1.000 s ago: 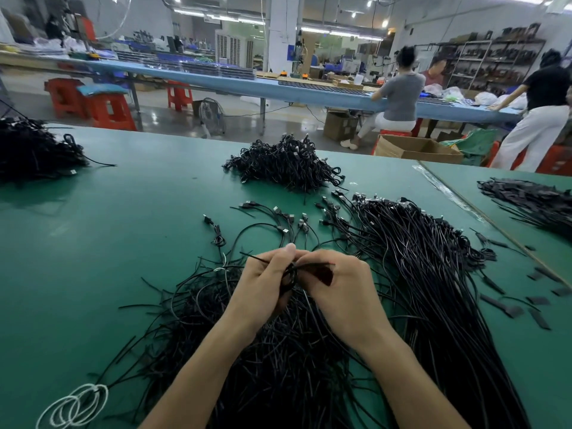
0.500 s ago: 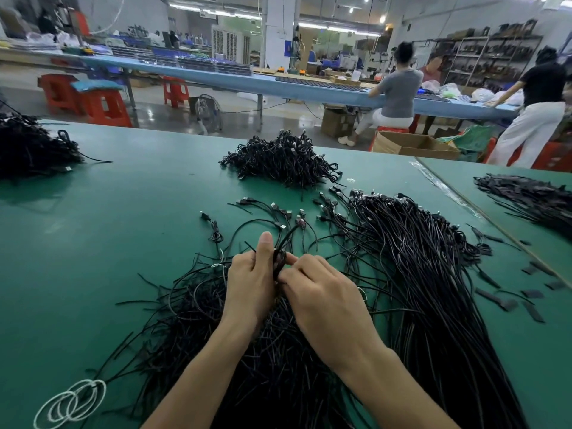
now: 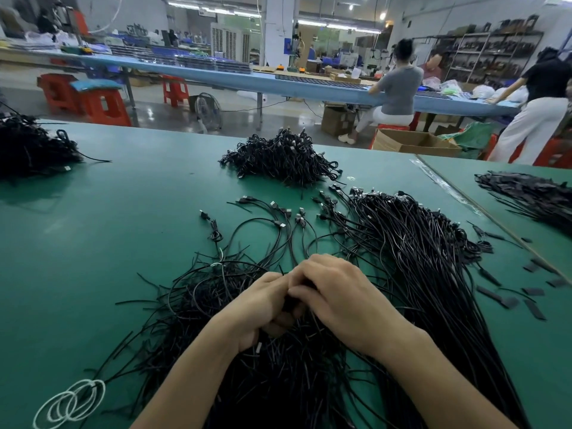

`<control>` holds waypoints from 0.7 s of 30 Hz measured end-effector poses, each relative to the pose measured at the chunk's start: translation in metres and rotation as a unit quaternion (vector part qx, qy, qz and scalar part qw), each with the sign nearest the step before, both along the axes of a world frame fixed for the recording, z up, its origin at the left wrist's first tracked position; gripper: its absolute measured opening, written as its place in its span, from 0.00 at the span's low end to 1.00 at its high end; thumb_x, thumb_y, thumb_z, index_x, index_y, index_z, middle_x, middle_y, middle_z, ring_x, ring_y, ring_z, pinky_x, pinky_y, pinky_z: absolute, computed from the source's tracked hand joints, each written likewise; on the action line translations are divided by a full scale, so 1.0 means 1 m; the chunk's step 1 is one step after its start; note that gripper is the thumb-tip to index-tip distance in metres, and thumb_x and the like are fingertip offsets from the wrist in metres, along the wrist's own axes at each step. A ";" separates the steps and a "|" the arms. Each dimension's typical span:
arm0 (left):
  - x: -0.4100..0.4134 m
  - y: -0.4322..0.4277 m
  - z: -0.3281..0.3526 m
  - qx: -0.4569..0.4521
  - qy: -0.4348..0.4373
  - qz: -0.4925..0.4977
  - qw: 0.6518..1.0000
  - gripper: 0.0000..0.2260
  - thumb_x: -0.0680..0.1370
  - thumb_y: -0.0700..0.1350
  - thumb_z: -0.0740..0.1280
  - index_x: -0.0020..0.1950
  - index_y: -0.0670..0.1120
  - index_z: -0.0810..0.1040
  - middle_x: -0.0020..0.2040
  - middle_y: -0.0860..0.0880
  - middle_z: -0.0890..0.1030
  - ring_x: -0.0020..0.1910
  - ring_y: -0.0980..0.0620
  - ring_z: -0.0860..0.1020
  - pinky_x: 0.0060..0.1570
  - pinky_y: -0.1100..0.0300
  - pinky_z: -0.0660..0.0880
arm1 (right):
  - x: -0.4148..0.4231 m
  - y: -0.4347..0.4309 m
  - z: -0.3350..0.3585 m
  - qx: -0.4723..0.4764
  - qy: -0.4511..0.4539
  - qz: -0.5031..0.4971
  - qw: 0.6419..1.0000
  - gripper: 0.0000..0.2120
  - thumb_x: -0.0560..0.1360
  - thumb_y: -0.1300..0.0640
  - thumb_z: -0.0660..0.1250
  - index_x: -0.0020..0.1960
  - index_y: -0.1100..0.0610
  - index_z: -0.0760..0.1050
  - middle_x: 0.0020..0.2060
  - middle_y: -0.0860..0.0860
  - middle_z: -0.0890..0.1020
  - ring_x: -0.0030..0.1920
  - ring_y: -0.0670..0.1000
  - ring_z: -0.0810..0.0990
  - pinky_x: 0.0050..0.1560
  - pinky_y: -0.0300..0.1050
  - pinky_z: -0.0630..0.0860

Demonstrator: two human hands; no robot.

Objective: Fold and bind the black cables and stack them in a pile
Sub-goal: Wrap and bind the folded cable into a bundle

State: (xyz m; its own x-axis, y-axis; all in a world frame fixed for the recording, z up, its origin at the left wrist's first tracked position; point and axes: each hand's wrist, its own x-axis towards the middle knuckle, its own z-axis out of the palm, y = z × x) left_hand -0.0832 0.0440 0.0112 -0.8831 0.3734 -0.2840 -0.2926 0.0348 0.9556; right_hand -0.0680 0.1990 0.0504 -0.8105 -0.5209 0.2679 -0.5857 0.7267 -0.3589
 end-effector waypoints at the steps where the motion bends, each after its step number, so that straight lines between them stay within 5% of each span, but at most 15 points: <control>1: 0.000 -0.001 0.000 0.009 -0.009 -0.008 1.000 0.24 0.85 0.54 0.56 0.29 0.50 0.74 0.28 0.50 0.72 0.21 0.58 0.61 0.19 0.69 0.56 | -0.002 0.002 -0.002 -0.028 -0.038 -0.021 0.999 0.04 0.79 0.53 0.66 0.45 0.50 0.77 0.42 0.41 0.78 0.46 0.42 0.75 0.51 0.39 0.72; 5: 0.001 0.000 0.000 0.014 -0.023 -0.037 0.999 0.21 0.83 0.61 0.56 0.40 0.48 0.74 0.31 0.51 0.73 0.24 0.58 0.63 0.19 0.69 0.57 | -0.007 0.011 -0.005 -0.086 -0.104 -0.065 0.989 0.06 0.78 0.54 0.69 0.41 0.50 0.77 0.36 0.44 0.81 0.39 0.43 0.79 0.41 0.40 0.75; 10: 0.005 0.001 0.000 -0.019 0.005 -0.095 0.995 0.23 0.79 0.68 0.55 0.35 0.54 0.75 0.30 0.52 0.71 0.24 0.57 0.61 0.21 0.68 0.57 | -0.009 0.018 -0.001 -0.078 -0.132 -0.043 0.987 0.10 0.77 0.53 0.70 0.39 0.42 0.76 0.34 0.38 0.81 0.37 0.37 0.79 0.37 0.32 0.72; 16: 0.007 -0.011 0.007 -0.054 0.060 -0.247 0.966 0.02 0.79 0.45 0.70 0.49 0.49 0.79 0.28 0.55 0.67 0.22 0.60 0.63 0.19 0.68 0.60 | -0.009 0.021 -0.005 -0.056 -0.121 0.008 0.991 0.05 0.77 0.50 0.70 0.43 0.43 0.78 0.43 0.39 0.77 0.45 0.39 0.76 0.45 0.34 0.72; 18: 0.009 -0.010 0.007 -0.068 0.061 -0.247 0.965 0.14 0.82 0.44 0.66 0.39 0.58 0.81 0.28 0.55 0.65 0.23 0.59 0.62 0.20 0.68 0.59 | -0.008 0.021 -0.007 -0.038 -0.110 0.026 0.993 0.04 0.78 0.50 0.68 0.45 0.43 0.77 0.44 0.39 0.76 0.47 0.40 0.76 0.46 0.38 0.74; 21: 0.009 -0.007 0.005 -0.081 0.065 -0.227 0.968 0.19 0.84 0.48 0.62 0.34 0.59 0.79 0.30 0.54 0.64 0.26 0.56 0.59 0.20 0.67 0.58 | -0.006 0.021 -0.005 -0.060 -0.104 0.034 0.992 0.04 0.78 0.51 0.68 0.49 0.43 0.75 0.42 0.39 0.77 0.44 0.40 0.77 0.42 0.34 0.72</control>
